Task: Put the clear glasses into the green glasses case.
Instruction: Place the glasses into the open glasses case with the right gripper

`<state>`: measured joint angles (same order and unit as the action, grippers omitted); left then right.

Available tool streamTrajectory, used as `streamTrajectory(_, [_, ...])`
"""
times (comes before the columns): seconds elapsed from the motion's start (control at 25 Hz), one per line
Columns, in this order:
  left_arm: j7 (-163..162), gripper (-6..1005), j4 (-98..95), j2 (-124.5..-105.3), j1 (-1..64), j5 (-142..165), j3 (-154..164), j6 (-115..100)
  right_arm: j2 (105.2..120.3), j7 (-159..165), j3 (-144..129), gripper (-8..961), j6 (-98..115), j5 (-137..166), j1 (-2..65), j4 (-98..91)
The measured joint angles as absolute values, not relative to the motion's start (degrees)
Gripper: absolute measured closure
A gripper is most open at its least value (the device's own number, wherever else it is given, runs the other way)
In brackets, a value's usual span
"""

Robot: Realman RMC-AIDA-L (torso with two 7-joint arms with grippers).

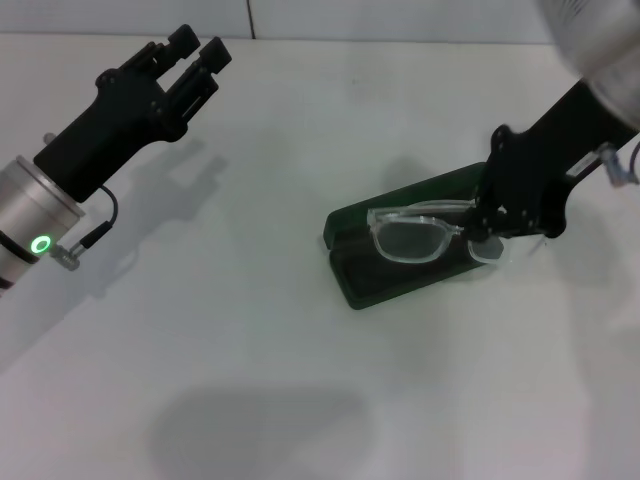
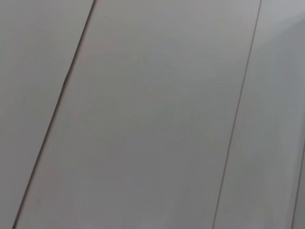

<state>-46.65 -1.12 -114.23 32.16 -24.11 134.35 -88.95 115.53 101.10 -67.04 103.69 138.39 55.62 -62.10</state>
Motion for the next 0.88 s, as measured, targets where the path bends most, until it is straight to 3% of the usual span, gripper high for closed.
streamTrajectory(0.88, [-46.56, 490, 0.26, -114.84, 32.96, -24.44, 134.3, -88.17, 115.92, 96.22, -83.08, 903, 89.37, 137.61, 53.09, -61.44])
